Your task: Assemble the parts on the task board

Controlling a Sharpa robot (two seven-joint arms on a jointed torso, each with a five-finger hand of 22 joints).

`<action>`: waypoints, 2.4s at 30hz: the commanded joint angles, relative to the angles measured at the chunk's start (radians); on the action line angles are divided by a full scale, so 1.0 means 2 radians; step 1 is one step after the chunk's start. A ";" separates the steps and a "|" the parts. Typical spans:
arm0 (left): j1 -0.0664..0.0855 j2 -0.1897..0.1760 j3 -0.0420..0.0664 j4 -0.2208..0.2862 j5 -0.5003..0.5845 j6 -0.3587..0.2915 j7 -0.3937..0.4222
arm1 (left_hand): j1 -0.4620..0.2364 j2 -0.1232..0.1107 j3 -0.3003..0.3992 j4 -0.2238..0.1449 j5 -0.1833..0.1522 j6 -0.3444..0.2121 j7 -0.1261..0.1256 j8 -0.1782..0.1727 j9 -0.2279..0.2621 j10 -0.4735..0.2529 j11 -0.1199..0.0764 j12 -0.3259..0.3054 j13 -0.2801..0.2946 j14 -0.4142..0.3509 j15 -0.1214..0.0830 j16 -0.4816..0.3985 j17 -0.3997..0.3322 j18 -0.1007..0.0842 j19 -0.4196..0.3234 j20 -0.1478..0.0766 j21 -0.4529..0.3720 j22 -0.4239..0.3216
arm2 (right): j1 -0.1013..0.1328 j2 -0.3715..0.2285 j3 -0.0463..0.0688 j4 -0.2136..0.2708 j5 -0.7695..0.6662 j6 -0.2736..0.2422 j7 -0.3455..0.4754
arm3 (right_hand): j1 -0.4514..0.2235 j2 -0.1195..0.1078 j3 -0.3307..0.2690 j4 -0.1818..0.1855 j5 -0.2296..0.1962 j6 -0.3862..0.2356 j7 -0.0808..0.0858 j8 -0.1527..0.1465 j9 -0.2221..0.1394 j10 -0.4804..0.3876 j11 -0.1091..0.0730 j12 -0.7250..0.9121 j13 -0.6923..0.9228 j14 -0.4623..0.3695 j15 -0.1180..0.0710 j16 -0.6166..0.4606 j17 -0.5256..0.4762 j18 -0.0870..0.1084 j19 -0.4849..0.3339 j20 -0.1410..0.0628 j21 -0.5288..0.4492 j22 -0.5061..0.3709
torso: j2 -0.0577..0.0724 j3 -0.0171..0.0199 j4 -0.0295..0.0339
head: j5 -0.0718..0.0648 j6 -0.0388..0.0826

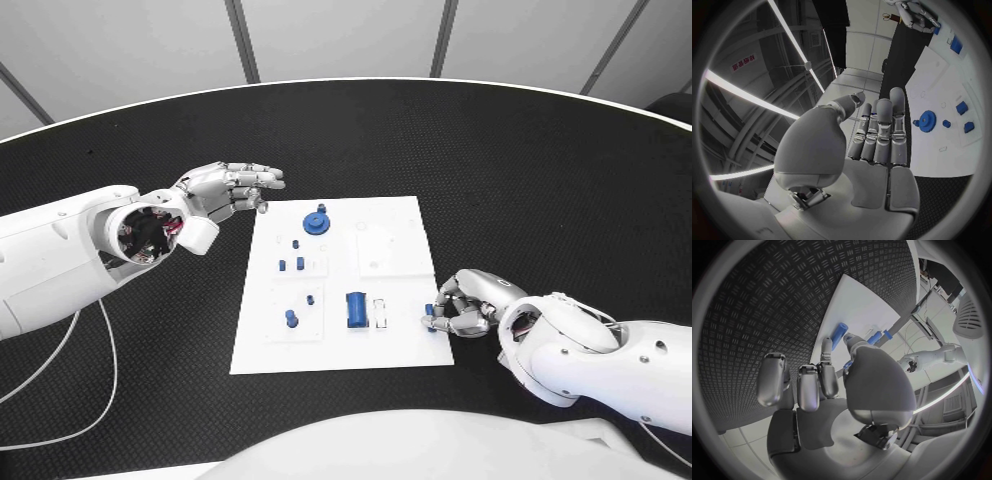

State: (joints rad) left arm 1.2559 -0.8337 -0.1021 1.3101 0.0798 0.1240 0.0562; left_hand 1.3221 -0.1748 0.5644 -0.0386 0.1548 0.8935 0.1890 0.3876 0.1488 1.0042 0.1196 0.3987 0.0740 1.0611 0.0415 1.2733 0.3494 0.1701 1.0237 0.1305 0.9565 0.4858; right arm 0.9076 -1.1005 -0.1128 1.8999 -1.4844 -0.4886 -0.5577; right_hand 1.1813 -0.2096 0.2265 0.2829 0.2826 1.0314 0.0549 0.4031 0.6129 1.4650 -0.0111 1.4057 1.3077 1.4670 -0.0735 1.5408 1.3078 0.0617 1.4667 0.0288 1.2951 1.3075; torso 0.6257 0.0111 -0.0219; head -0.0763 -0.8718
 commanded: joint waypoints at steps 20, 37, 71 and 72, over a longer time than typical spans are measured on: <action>0.000 -0.003 0.000 0.002 0.000 -0.001 -0.001 | 0.001 0.003 -0.003 0.002 0.001 -0.001 0.000 -0.003 -0.001 -0.003 0.001 -0.003 0.000 -0.003 0.002 0.002 -0.001 0.008 0.001 0.001 -0.002 -0.001 | -0.004 0.012 0.000 -0.007 -0.043 0.009 -0.002 | 0.098 0.000 0.094 -0.052 -0.008 0.002 -0.001 -0.013 0.000 0.015 -0.006 -0.005 0.074 0.044 -0.006 -0.001 0.093 -0.006 0.024 -0.005 0.002 0.094 | 0.000 0.0000 0.0002 | 0.001 0.000; 0.000 0.001 0.000 0.000 0.000 -0.001 -0.002 | 0.001 0.003 -0.003 0.002 0.002 -0.001 0.000 -0.003 -0.001 -0.003 0.001 -0.003 0.000 -0.004 0.002 0.002 -0.001 0.008 0.001 0.001 -0.003 -0.001 | -0.004 0.006 0.001 0.035 -0.036 -0.014 -0.002 | 0.060 -0.010 0.172 -0.105 0.129 -0.004 0.007 -0.007 0.024 0.015 0.000 -0.005 0.076 0.045 -0.002 0.001 0.099 -0.008 0.027 -0.001 0.013 0.100 | -0.001 -0.0011 0.0007 | -0.001 0.000; 0.000 0.004 0.000 0.002 0.000 -0.002 -0.003 | 0.001 0.003 -0.003 0.002 0.002 -0.001 0.000 -0.003 -0.001 -0.003 0.001 -0.003 0.000 -0.004 0.002 0.002 -0.001 0.008 0.001 0.001 -0.003 -0.001 | -0.002 0.088 0.010 -0.013 0.035 -0.036 0.013 | -0.013 -0.005 0.163 -0.080 0.123 -0.001 -0.005 0.003 0.040 0.024 -0.010 0.005 0.083 0.048 -0.009 0.006 0.110 -0.011 0.032 -0.007 0.032 0.105 | 0.000 -0.0007 0.0005 | 0.003 0.000; 0.000 0.004 0.000 0.002 0.000 -0.002 -0.003 | 0.001 0.003 -0.003 0.002 0.002 -0.001 0.000 -0.003 -0.001 -0.003 0.001 -0.003 0.000 -0.004 0.002 0.002 -0.001 0.008 0.001 0.001 -0.003 -0.001 | -0.002 0.090 0.010 -0.016 0.036 -0.034 0.013 | -0.018 -0.005 0.163 -0.077 0.122 0.000 -0.006 0.003 0.040 0.023 -0.010 0.005 0.082 0.048 -0.010 0.006 0.110 -0.011 0.032 -0.007 0.032 0.106 | 0.000 -0.0008 0.0005 | 0.003 0.000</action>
State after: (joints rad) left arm 1.2562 -0.8265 -0.1020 1.3134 0.0797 0.1204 0.0508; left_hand 1.3221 -0.1748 0.5615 -0.0356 0.1548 0.8935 0.1890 0.3876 0.1481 1.0042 0.1196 0.3987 0.0740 1.0576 0.0451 1.2732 0.3484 0.1700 1.0236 0.1304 0.9566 0.4845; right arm 0.9037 -0.9238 -0.0920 1.8715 -1.4135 -0.5586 -0.5315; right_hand 1.1564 -0.2183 0.5515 0.1212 0.5315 1.0147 0.0671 0.4035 0.6947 1.4634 -0.0234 1.4106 1.3080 1.4651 -0.0862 1.5466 1.3073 0.0460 1.4651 0.0231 1.3554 1.3074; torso 0.6271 0.0099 -0.0210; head -0.0710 -0.8723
